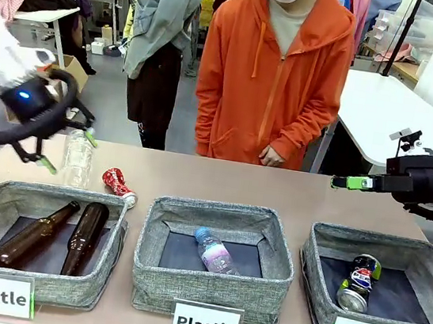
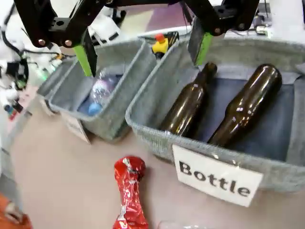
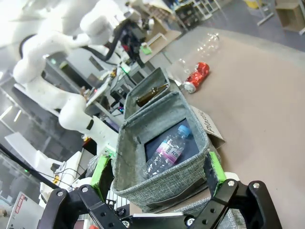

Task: Sort the can waste into the basket.
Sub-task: Pick up the can waste from the table and place it in the right Fabric basket.

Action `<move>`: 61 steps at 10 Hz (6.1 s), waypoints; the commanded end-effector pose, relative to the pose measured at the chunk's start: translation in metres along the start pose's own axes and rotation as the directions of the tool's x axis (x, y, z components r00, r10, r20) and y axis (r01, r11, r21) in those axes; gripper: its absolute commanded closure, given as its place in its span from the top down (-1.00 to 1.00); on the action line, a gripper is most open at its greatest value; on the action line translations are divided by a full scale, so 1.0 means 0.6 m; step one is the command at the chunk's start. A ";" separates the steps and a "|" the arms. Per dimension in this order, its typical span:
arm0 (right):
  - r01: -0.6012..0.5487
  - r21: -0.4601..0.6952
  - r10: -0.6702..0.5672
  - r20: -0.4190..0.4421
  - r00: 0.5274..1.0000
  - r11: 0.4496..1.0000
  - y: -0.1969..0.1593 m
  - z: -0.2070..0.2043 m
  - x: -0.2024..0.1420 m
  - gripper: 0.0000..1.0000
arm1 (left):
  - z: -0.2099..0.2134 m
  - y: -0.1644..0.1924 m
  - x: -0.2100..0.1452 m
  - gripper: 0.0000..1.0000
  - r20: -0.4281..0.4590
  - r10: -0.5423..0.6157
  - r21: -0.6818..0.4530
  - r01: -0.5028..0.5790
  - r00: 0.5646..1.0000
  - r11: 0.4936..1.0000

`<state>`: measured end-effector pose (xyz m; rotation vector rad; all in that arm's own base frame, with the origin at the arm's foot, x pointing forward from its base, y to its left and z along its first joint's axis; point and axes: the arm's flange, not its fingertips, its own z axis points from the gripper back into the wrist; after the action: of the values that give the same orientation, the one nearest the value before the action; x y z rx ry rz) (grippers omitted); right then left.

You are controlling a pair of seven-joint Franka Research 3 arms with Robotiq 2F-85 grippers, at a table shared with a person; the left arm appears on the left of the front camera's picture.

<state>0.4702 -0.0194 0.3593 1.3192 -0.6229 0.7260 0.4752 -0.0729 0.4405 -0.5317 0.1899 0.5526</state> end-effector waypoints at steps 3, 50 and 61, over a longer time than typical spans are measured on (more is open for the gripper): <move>-0.010 -0.013 0.010 -0.011 1.000 1.000 0.003 0.001 0.001 1.00 | -0.025 -0.025 0.001 1.00 0.026 -0.002 0.030 0.002 1.000 1.000; -0.010 -0.013 0.010 -0.011 1.000 1.000 0.003 0.001 0.001 1.00 | -0.212 -0.148 0.187 1.00 0.017 -0.308 0.319 0.287 0.951 0.903; -0.010 -0.013 0.010 -0.011 1.000 1.000 0.003 0.001 0.001 1.00 | -0.260 -0.149 0.205 -1.00 0.041 -0.230 0.393 0.196 0.972 0.898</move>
<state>0.4702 -0.0195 0.3592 1.3186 -0.6228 0.7256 0.6170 -0.1631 0.3052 -0.1715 0.1546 0.2878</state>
